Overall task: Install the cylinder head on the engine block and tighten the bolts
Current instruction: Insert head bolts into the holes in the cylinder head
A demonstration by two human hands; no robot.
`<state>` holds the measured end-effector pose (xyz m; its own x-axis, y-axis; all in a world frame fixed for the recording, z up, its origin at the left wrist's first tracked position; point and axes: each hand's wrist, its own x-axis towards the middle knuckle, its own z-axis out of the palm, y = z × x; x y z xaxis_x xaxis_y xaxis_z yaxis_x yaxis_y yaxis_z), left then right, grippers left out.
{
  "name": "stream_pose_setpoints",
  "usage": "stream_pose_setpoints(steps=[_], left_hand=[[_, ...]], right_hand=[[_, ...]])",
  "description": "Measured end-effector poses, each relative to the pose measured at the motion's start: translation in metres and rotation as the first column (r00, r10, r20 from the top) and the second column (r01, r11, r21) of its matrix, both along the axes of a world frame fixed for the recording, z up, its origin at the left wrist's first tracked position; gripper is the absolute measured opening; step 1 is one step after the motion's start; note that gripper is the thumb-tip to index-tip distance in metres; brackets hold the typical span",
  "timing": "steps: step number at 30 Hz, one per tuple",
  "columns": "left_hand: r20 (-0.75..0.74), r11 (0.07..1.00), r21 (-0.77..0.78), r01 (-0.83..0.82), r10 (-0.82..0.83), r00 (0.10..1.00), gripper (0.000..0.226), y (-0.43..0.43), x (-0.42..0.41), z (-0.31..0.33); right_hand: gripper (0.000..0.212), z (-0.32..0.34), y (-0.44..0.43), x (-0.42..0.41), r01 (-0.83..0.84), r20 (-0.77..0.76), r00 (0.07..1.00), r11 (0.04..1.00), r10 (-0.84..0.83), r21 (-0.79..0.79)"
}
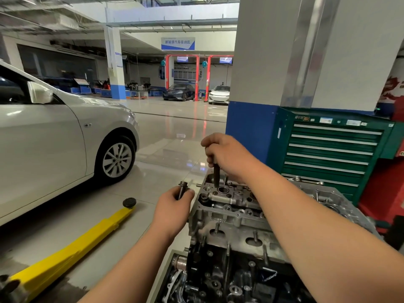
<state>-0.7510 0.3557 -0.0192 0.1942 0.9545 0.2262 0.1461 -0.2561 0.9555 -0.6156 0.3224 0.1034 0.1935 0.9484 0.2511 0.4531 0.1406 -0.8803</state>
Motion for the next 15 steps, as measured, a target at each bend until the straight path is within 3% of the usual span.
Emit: stream_pose_setpoints(steps=[8,10,13,15], left_hand=[[-0.012,0.995,0.095,-0.039,0.041,0.999,0.012,0.005,0.011,0.010],[-0.025,0.992,0.125,-0.029,0.032,0.999,0.012,0.007,0.012,0.010],[-0.052,0.989,0.142,-0.031,0.039,0.998,0.013,0.009,0.015,0.010],[-0.046,0.991,0.124,-0.047,0.053,0.998,0.012,0.010,0.018,0.009]], right_hand=[[0.025,-0.041,0.021,-0.008,0.017,-0.260,0.966,0.999,-0.008,0.034],[0.025,-0.041,0.024,-0.008,0.000,-0.227,0.974,0.999,0.008,0.036],[0.025,-0.039,0.024,-0.008,0.003,-0.043,0.999,1.000,-0.003,-0.001],[0.022,-0.041,0.023,-0.007,0.010,-0.087,0.996,1.000,-0.010,0.008]])
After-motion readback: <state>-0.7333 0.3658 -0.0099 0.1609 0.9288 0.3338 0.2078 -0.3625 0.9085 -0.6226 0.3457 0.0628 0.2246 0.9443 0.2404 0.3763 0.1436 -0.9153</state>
